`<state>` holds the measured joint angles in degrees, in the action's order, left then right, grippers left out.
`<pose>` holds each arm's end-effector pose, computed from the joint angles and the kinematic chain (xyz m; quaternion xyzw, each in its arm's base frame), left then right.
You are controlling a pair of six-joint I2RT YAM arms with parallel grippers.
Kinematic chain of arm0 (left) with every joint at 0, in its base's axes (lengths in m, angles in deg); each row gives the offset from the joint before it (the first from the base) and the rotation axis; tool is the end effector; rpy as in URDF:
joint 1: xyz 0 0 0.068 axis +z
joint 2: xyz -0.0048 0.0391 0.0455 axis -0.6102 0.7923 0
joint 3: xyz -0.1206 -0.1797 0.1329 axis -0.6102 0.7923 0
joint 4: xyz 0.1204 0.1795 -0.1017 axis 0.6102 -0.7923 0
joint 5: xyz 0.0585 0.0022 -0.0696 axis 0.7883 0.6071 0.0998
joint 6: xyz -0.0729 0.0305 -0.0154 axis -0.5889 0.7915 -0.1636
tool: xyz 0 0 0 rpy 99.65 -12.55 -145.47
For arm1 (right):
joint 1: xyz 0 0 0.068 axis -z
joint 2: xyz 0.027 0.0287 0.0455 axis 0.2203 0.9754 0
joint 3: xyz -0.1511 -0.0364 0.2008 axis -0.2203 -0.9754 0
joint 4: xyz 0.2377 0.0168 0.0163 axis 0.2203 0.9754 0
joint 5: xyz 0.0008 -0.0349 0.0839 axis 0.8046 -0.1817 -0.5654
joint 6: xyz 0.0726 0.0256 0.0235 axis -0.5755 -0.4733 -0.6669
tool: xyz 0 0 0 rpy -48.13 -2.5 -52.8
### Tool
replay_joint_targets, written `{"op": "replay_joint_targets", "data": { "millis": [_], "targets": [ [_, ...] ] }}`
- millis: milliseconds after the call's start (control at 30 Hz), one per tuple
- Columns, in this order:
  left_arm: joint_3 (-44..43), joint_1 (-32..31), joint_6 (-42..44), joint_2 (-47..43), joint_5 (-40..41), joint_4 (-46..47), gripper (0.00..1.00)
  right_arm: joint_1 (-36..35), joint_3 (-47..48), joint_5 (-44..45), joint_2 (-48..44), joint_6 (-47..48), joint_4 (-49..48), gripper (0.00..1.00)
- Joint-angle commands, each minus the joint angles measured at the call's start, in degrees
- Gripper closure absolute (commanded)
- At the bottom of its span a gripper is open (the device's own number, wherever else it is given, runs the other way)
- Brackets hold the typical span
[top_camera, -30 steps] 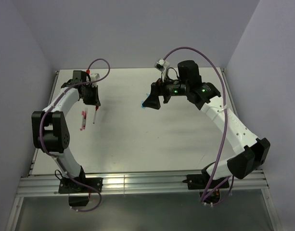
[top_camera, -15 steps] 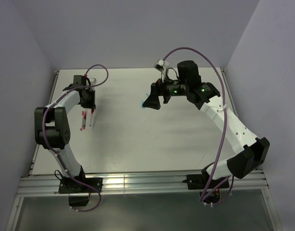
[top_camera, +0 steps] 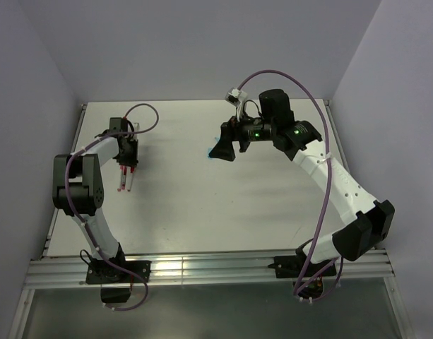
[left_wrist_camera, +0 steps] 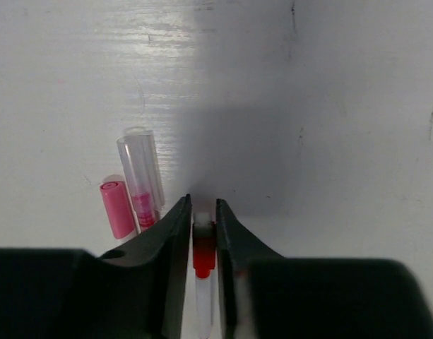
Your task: Insert the pens into the pen caps
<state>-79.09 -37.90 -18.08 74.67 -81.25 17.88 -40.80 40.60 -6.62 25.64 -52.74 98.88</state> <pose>0.3736 -0.0029 0.1342 0.0079 0.9702 -0.0057 0.2422 0.2492 0.1864 0.3700 -0.3746 0.7309 0.4190 0.3872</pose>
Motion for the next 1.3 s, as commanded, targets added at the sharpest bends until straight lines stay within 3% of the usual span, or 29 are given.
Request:
{"op": "replay_joint_targets", "data": {
  "millis": [0,200,233,567,833,933,1067,1267],
  "targets": [
    [0.3,0.2,0.9,0.1,3.0,2.5,0.71,0.7,0.1,-0.3,0.4,1.1,-0.4,0.00],
    [0.2,0.2,0.5,0.5,4.3,2.6,0.67,0.6,0.2,0.0,0.1,1.1,-0.4,0.00],
    [0.1,0.2,0.5,0.5,4.2,2.5,0.61,0.6,0.0,0.0,-0.1,1.1,-0.4,0.00],
    [-3.8,0.2,0.0,-1.6,1.4,-0.2,0.57,0.6,0.1,0.4,-0.6,1.4,-0.3,0.00],
    [-8.9,0.2,-3.2,-12.2,-6.7,1.0,0.54,2.8,2.1,5.7,0.9,1.0,0.0,0.02],
    [-9.6,0.2,-1.9,-18.4,-14.7,3.3,0.52,4.5,6.0,11.2,6.6,3.3,3.5,0.07],
    [-10.0,-0.4,-1.1,-21.5,-18.0,4.4,0.50,4.9,11.6,20.8,14.5,7.2,7.2,0.11],
    [-8.7,-1.5,-1.2,-25.8,-24.2,4.4,0.46,5.6,22.6,26.5,29.5,11.9,10.5,0.14]
  ]
}}
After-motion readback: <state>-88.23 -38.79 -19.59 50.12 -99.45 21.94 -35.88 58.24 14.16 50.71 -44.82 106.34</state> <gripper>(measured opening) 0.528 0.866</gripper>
